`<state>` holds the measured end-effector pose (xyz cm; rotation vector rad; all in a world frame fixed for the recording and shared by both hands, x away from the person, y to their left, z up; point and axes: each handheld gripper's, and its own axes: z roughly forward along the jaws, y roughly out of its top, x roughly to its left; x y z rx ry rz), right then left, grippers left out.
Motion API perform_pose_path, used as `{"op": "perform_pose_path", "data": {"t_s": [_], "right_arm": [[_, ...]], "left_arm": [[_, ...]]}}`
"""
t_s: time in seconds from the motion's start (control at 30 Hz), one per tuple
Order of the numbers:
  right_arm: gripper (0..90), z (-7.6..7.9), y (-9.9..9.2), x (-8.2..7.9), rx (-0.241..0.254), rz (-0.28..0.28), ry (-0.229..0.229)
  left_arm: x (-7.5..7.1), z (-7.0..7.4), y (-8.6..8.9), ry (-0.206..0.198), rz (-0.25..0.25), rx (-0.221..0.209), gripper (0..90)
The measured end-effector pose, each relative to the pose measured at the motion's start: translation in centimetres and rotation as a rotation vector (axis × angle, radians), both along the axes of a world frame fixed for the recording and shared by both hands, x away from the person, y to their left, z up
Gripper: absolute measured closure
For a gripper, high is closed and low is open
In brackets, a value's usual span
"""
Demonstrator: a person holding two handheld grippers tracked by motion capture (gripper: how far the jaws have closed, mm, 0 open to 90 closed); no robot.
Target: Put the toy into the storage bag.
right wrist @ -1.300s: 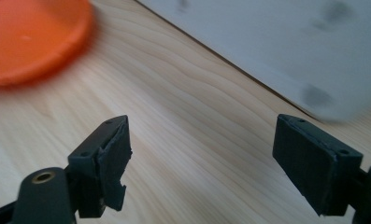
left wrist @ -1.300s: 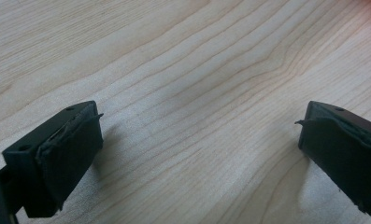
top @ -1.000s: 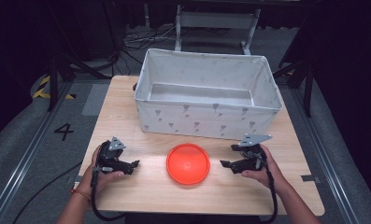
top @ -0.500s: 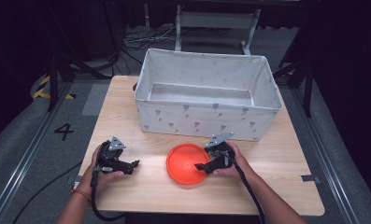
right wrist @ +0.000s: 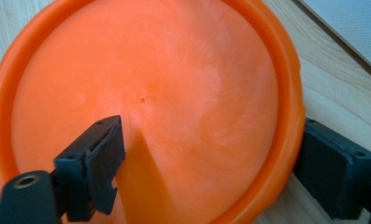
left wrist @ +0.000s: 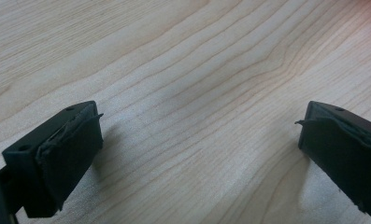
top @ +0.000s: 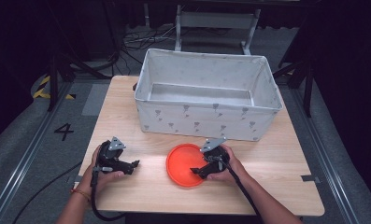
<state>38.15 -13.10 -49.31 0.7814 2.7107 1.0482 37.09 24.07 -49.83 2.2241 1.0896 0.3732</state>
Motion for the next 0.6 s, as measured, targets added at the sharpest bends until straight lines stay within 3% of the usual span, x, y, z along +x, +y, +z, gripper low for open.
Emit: {"op": "perform_pose_path", "data": {"t_s": [0.07, 0.23, 0.3, 0.4, 0.57, 0.6], "right_arm": [[28.6, 0.2, -0.2, 0.2, 0.014, -0.021, 0.001], [41.6, 0.3, -0.7, 0.5, 0.039, -0.028, 0.013], [54.4, 0.9, -1.0, 0.5, 0.046, -0.013, -0.029], [68.2, 2.1, -2.0, 0.5, 0.102, 0.012, -0.038], [74.9, 3.3, -2.7, 0.1, 0.152, 0.032, -0.042], [77.9, 4.2, -3.2, -0.4, 0.189, 0.055, -0.051]], "left_arm": [[0.0, 0.0, 0.0, 0.000, 0.000, 0.000, 0.1], [0.0, 0.0, 0.0, 0.000, -0.003, -0.001, 0.1], [0.1, 0.0, 0.0, 0.005, -0.008, -0.004, 0.1], [0.1, 0.0, 0.0, 0.002, -0.010, -0.003, 0.1], [0.1, 0.0, 0.0, 0.006, -0.008, -0.006, 0.1], [0.1, 0.0, 0.0, 0.005, -0.009, -0.004, 0.1]]}}
